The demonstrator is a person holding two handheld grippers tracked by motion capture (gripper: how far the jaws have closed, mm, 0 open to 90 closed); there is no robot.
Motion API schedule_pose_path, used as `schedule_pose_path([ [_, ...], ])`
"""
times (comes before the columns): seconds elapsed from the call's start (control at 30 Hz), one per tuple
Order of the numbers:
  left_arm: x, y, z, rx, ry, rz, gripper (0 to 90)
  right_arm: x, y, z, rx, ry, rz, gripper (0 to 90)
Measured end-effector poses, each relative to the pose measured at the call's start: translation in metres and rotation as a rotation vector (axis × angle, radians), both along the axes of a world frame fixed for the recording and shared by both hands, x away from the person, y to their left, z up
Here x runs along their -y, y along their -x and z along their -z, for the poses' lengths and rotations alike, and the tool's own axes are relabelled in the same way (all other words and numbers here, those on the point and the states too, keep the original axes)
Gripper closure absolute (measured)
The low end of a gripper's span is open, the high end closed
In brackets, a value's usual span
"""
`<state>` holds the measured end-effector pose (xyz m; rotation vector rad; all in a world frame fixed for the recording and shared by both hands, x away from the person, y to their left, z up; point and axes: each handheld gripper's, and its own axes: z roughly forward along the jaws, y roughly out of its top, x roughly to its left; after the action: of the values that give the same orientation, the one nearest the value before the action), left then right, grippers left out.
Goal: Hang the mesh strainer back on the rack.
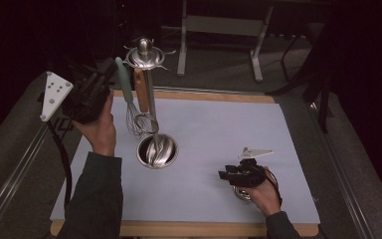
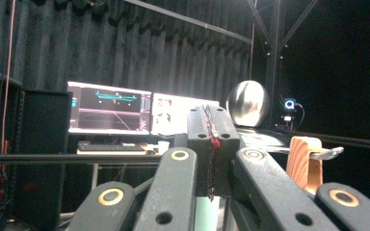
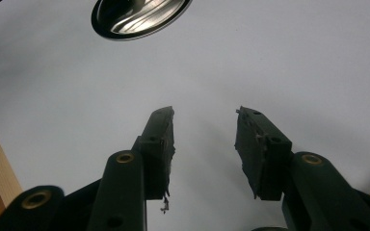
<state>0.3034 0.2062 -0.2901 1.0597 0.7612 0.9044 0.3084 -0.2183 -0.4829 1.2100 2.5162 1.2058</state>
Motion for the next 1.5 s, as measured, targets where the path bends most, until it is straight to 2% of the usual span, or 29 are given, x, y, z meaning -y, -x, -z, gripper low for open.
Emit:
schedule_pose_path([
  [0.7, -0.004, -0.014, -0.004, -0.029, -0.024, -0.019, 89.9, 0.000, 0.000, -0.001, -0.001, -0.005, -0.001, 57.0],
  [1.1, -0.005, -0.022, -0.005, -0.046, -0.011, -0.019, 89.9, 0.001, 0.000, 0.001, -0.005, -0.007, 0.003, 57.0],
  [1.5, -0.005, -0.028, -0.008, -0.057, -0.022, -0.023, 89.9, 0.004, 0.000, -0.001, -0.001, -0.011, 0.010, 56.9],
])
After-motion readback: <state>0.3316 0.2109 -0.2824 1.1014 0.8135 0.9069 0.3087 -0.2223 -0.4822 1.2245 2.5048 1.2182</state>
